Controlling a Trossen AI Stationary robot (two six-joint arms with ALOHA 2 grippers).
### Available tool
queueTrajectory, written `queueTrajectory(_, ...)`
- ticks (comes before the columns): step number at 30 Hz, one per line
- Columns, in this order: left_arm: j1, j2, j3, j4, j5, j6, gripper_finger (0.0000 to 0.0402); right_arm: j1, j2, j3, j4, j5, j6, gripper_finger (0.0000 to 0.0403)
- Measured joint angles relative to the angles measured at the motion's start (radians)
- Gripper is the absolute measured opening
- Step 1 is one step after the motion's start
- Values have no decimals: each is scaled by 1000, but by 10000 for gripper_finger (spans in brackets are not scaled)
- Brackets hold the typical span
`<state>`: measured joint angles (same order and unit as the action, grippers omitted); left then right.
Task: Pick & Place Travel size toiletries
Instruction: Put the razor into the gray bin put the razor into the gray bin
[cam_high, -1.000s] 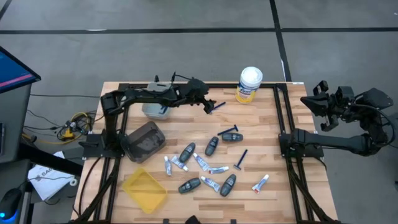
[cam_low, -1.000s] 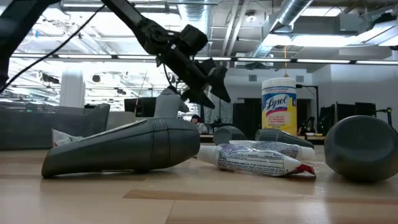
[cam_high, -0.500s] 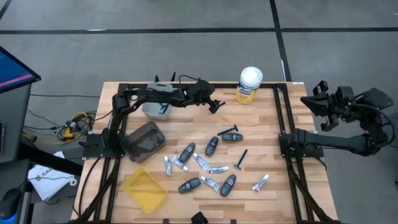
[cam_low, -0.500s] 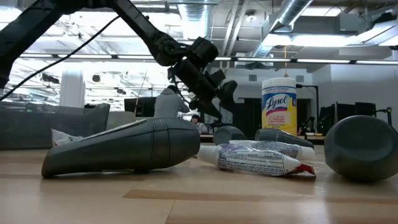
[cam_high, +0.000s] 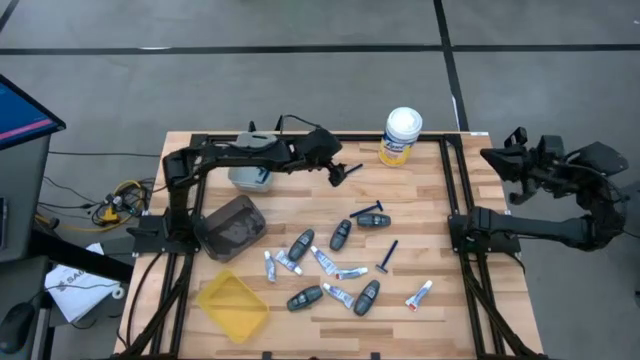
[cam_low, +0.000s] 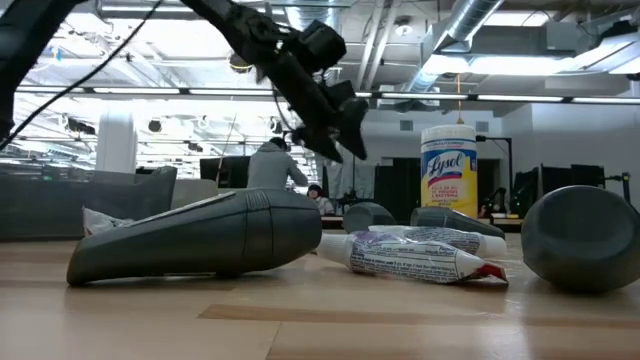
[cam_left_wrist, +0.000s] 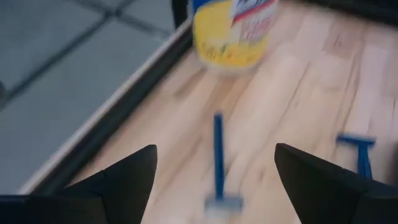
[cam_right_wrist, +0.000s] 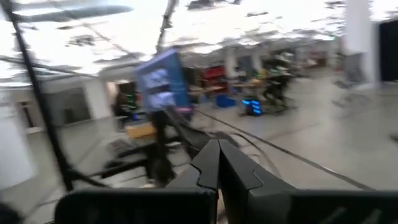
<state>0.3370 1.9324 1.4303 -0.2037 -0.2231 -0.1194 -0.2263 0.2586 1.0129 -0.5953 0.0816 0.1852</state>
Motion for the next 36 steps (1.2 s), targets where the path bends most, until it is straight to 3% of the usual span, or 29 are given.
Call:
queueTrajectory(5,-9,-98,-1,-237,78,-172,320,-5,117,-52,-4,81,-33,1)
queueTrajectory(9,-35,-192,-2,-319,85,-206,320,-7,295,-72,-4,107,-37,23)
queueTrajectory(15,-82,-355,-32,-333,75,-207,320,-21,565,-70,-2,105,-78,104)
queueTrajectory(20,-114,-531,-136,-332,71,-243,320,-77,849,-25,37,95,-160,176)
queueTrajectory(24,-138,-674,-241,-328,20,-317,320,-123,1048,72,80,63,-244,209)
queueTrajectory(29,-159,-834,-387,-326,-25,-448,320,-165,1288,231,55,7,-406,211)
queueTrajectory(36,-210,-995,-526,-312,-28,-599,320,-227,1575,528,-190,-33,-685,194)
